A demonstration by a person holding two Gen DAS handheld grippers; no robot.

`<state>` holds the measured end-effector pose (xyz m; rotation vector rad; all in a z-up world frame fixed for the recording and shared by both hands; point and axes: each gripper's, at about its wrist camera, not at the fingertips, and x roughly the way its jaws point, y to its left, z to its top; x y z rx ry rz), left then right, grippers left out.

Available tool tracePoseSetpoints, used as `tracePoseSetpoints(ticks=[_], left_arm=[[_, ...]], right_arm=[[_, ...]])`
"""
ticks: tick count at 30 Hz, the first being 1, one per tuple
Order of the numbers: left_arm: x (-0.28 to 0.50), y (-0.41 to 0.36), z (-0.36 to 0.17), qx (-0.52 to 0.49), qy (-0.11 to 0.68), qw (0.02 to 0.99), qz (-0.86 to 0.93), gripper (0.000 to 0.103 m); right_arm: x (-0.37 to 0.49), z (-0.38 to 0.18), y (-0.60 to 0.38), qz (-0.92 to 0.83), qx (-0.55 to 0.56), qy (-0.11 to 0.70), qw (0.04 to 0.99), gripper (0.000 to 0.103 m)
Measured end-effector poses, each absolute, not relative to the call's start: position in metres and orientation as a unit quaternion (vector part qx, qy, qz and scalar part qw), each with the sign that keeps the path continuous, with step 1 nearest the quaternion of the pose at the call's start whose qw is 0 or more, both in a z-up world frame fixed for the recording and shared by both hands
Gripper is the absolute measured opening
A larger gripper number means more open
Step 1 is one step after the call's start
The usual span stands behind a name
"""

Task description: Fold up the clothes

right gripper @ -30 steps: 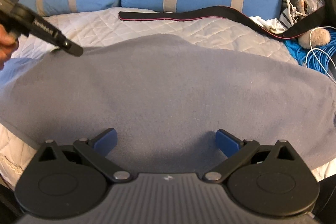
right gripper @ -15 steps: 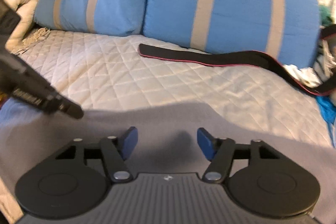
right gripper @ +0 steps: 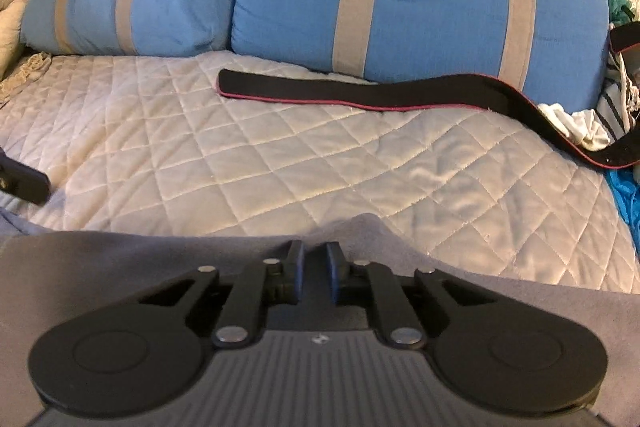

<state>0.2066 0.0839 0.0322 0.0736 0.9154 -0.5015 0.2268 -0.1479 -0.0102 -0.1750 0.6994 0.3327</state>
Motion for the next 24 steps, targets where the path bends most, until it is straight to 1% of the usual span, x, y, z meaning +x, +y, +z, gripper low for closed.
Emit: tracePoseSetpoints(ticks=[1,2,3,5,7,13,15,17,19,24], left_arm=[[0.204,0.090,0.035,0.041,0.432,0.869,-0.238,0.026],[0.200,0.096,0.037,0.049,0.427,0.871,-0.237,0.034],[0.196,0.102,0.039,0.058,0.421,0.872,-0.241,0.036],[0.189,0.111,0.037,0.081,0.424,0.865,-0.255,0.037],[0.188,0.118,0.032,0.104,0.438,0.854,-0.260,0.037],[0.190,0.135,0.015,0.127,0.467,0.830,-0.277,0.036],[0.189,0.139,0.011,0.125,0.466,0.829,-0.283,0.032],[0.186,0.142,0.012,0.128,0.456,0.834,-0.281,0.005],[0.184,0.147,0.014,0.121,0.448,0.839,-0.284,0.003],[0.175,0.155,0.024,0.114,0.430,0.849,-0.286,0.003]], right_arm=[[0.225,-0.008,-0.148,0.167,-0.084,0.336,0.923,0.036],[0.222,-0.005,-0.148,0.171,-0.083,0.331,0.924,0.046],[0.220,-0.002,-0.148,0.176,-0.083,0.326,0.925,0.050],[0.216,0.002,-0.146,0.189,-0.082,0.317,0.926,0.063],[0.212,0.005,-0.143,0.202,-0.081,0.308,0.926,0.068],[0.207,0.005,-0.138,0.247,-0.062,0.324,0.911,0.074],[0.206,0.004,-0.136,0.257,-0.065,0.323,0.909,0.075],[0.205,0.003,-0.134,0.261,-0.068,0.324,0.907,0.077],[0.205,0.001,-0.132,0.264,-0.070,0.327,0.905,0.077],[0.207,-0.004,-0.130,0.259,-0.075,0.339,0.901,0.079]])
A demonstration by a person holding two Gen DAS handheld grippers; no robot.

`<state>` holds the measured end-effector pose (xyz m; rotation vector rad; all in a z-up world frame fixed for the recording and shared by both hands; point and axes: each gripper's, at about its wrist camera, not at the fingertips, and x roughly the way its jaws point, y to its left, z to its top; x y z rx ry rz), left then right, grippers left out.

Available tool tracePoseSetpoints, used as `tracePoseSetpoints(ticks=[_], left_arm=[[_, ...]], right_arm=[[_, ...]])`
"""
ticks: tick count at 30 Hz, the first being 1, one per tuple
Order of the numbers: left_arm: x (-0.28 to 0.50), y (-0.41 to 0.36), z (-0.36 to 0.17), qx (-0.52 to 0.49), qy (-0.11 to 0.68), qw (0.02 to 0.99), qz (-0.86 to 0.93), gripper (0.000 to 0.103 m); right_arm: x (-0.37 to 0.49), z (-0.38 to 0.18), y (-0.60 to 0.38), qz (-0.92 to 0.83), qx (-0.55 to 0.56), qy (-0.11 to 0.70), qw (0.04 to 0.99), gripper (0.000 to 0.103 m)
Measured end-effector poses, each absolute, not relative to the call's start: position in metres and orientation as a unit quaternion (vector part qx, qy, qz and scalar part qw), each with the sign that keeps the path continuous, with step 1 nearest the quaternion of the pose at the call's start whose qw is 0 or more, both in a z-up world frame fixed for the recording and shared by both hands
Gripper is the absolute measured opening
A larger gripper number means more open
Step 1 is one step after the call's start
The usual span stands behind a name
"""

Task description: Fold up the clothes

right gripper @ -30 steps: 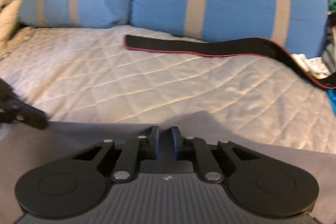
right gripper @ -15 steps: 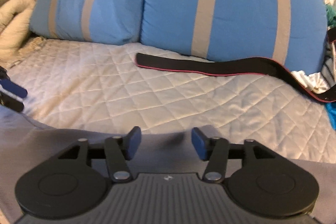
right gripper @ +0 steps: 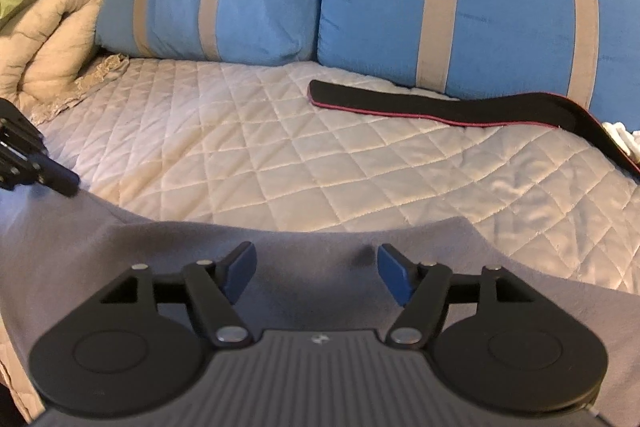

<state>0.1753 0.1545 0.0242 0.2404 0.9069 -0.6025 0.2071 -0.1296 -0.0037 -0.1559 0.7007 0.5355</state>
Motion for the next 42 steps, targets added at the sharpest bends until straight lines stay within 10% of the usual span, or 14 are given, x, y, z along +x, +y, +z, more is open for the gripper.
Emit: tracePoseSetpoints(ticks=[34,38,42], left_arm=[[0.169,0.201,0.048,0.097,0.435,0.879,-0.170,0.005],[0.156,0.232,0.059,0.048,0.431,0.892,-0.124,0.042],[0.141,0.272,0.066,-0.008,0.424,0.903,-0.068,0.045]], right_arm=[[0.209,-0.010,-0.128,0.237,-0.104,0.345,0.902,0.085],[0.208,-0.010,-0.127,0.237,-0.105,0.344,0.902,0.086],[0.206,-0.009,-0.127,0.240,-0.106,0.341,0.903,0.087]])
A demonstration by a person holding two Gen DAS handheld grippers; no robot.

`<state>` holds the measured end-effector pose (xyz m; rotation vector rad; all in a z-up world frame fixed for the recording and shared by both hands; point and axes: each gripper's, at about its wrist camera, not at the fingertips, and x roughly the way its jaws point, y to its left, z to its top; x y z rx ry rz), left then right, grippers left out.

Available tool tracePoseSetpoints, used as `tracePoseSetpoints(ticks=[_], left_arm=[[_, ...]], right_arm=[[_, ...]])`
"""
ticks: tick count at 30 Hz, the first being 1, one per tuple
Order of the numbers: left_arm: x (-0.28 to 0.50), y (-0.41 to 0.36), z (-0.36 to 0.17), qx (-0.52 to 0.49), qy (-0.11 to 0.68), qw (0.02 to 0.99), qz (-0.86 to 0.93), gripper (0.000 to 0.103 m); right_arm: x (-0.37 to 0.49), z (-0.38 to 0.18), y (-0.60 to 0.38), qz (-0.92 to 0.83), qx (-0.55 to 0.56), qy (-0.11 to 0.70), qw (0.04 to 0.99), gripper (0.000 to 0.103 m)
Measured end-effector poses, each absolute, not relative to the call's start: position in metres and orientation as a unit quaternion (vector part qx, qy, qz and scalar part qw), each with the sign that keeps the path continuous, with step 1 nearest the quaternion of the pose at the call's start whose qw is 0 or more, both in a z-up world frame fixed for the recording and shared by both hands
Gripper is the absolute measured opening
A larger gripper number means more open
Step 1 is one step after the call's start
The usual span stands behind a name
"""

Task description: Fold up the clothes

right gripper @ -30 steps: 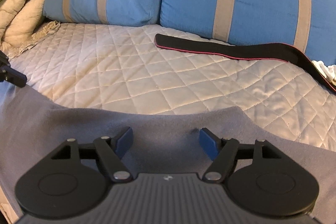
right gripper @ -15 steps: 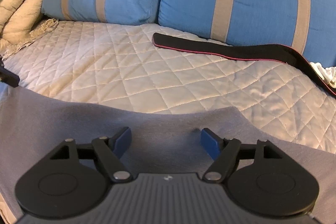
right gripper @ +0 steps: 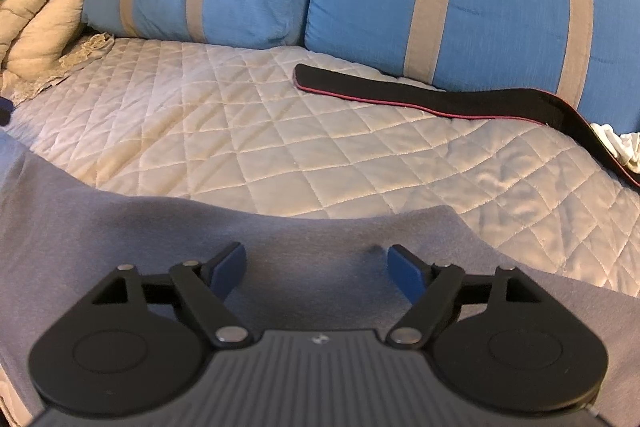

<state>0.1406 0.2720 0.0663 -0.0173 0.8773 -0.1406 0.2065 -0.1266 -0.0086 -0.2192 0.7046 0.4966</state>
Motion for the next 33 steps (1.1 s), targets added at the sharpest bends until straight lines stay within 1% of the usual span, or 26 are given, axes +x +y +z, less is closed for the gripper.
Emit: tracePoseSetpoints(ticks=[7,11,14,18,21,24,29,30,31,32,33], left_arm=[[0.098,0.352,0.064,-0.121,0.399,0.906,0.072,0.045],[0.066,0.385,0.050,-0.226,0.376,0.890,0.122,0.045],[0.037,0.402,0.030,-0.311,0.348,0.870,0.157,0.045],[0.012,0.417,-0.007,-0.446,0.302,0.833,0.125,0.045],[0.002,0.417,-0.027,-0.522,0.254,0.809,0.093,0.045],[0.007,0.412,-0.039,-0.566,0.233,0.788,0.069,0.045],[0.016,0.404,-0.048,-0.593,0.191,0.779,0.067,0.044],[0.017,0.404,-0.050,-0.599,0.184,0.776,0.071,0.041],[0.016,0.404,-0.051,-0.603,0.186,0.772,0.078,0.025],[0.016,0.405,-0.052,-0.605,0.191,0.768,0.085,0.004],[0.015,0.407,-0.052,-0.604,0.191,0.768,0.091,0.005]], right_arm=[[0.205,-0.007,-0.127,0.240,-0.107,0.337,0.904,0.088],[0.202,-0.004,-0.129,0.243,-0.106,0.332,0.905,0.088],[0.199,-0.001,-0.130,0.244,-0.103,0.328,0.907,0.089],[0.198,-0.001,-0.132,0.242,-0.100,0.327,0.908,0.089],[0.199,-0.002,-0.133,0.239,-0.098,0.330,0.908,0.089],[0.198,-0.002,-0.133,0.238,-0.094,0.331,0.908,0.089],[0.193,-0.001,-0.134,0.246,-0.083,0.328,0.908,0.089],[0.192,-0.001,-0.135,0.247,-0.081,0.327,0.909,0.089],[0.190,-0.001,-0.135,0.248,-0.080,0.327,0.909,0.089],[0.189,-0.001,-0.135,0.249,-0.079,0.327,0.908,0.089],[0.188,-0.001,-0.135,0.249,-0.078,0.327,0.908,0.089]])
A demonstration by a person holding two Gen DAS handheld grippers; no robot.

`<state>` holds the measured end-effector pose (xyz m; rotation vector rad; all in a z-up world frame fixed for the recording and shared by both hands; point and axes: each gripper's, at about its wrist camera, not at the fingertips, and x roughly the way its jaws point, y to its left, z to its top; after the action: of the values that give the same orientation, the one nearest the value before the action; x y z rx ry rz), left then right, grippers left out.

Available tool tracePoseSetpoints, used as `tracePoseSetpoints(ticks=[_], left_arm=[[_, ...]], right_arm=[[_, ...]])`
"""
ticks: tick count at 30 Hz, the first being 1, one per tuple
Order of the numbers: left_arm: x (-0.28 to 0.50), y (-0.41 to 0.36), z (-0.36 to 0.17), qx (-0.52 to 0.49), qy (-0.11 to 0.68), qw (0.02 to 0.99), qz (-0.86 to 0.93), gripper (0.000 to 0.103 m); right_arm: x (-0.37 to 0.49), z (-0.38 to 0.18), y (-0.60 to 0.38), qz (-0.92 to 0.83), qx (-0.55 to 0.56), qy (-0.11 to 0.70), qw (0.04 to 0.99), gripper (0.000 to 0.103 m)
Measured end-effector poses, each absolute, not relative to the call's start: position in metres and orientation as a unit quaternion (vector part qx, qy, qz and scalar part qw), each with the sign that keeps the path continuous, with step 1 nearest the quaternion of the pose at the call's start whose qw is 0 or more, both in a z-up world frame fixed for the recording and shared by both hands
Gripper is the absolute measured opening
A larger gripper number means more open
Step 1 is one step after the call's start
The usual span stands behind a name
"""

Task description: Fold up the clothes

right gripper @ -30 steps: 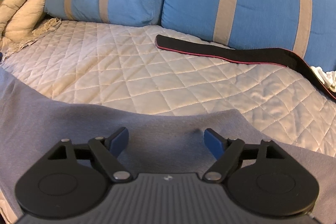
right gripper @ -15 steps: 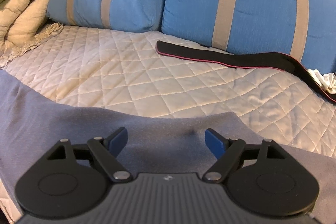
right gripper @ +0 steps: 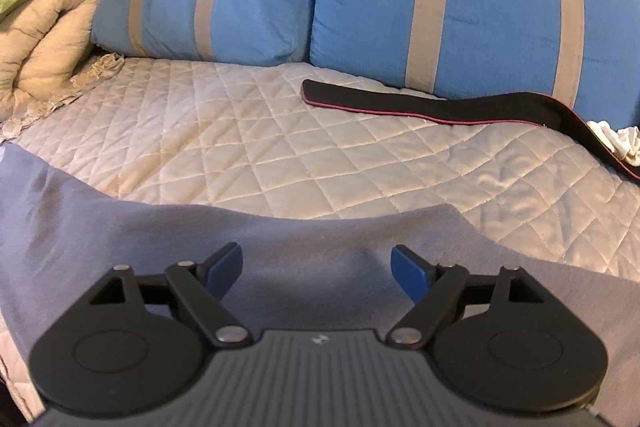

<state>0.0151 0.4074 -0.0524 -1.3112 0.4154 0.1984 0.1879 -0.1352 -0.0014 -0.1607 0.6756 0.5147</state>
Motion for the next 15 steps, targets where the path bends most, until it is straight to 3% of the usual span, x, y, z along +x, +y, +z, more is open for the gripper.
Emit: tracePoseSetpoints(ticks=[9,15], left_arm=[[-0.007,0.397,-0.026,-0.550,0.158,0.814,0.098,0.004],[-0.016,0.369,0.031,-0.435,0.148,0.884,0.087,0.004]], right_arm=[[0.182,-0.003,-0.135,0.254,-0.083,0.325,0.907,0.089],[0.172,-0.003,-0.130,0.275,-0.089,0.316,0.904,0.090]])
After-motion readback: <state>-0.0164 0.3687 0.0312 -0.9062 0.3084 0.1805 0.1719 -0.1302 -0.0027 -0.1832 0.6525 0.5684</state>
